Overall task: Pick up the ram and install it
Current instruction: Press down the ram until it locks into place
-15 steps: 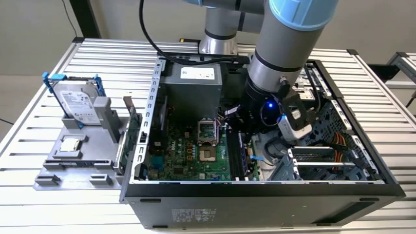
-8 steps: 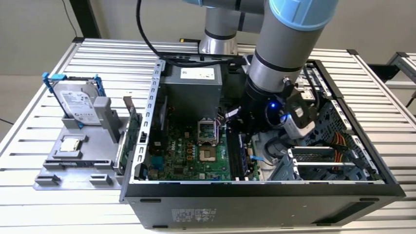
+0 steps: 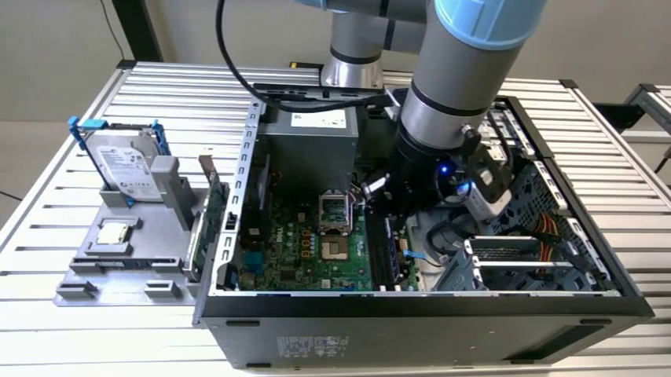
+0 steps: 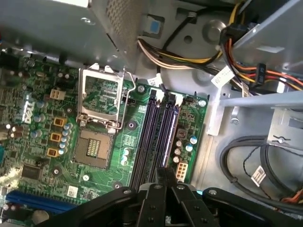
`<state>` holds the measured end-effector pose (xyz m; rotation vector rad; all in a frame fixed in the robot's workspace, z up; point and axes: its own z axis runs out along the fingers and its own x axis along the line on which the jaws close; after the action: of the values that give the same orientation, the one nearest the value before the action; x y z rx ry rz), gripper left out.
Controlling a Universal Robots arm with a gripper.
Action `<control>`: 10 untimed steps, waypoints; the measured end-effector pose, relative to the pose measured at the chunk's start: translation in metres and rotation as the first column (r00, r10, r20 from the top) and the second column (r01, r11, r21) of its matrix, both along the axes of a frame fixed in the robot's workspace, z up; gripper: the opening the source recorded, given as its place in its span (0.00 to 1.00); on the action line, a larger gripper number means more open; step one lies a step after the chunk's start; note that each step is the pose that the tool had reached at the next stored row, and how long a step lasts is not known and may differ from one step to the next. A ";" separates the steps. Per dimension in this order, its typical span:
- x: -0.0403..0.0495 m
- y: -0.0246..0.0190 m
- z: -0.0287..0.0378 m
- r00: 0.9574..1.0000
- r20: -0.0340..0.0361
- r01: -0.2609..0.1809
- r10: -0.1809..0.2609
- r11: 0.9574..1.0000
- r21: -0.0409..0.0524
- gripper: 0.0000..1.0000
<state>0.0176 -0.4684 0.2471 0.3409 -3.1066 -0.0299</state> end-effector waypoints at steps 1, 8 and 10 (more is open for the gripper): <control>0.0000 0.0000 0.0000 1.000 0.000 -0.012 0.012 1.000 0.001 0.00; 0.0000 0.0000 0.0000 0.996 0.000 -0.084 0.084 0.996 0.009 0.00; 0.0000 0.0001 0.0000 0.995 0.001 -0.100 0.100 0.995 0.014 0.00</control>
<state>0.0176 -0.4683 0.2471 0.4970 -3.0860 -0.0511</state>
